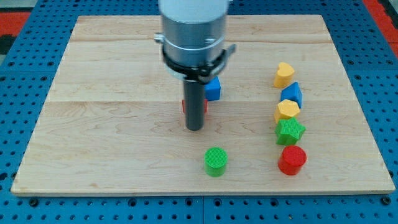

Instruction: Push red star above yellow heart

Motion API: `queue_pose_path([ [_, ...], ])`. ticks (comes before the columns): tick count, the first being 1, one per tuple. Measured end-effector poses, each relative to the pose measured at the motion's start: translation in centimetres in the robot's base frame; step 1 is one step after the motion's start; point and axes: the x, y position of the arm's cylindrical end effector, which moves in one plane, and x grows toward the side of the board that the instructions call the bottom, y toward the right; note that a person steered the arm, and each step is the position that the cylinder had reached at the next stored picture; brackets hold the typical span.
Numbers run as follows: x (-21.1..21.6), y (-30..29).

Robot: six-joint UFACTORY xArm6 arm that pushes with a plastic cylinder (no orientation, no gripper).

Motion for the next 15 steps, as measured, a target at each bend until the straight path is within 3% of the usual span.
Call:
queue_pose_path([
  [6,-13.5,2.4],
  [8,-15.5,8.8],
  [9,-15.9,7.8],
  [11,-10.4,7.7],
  [15,-19.3,11.3],
])
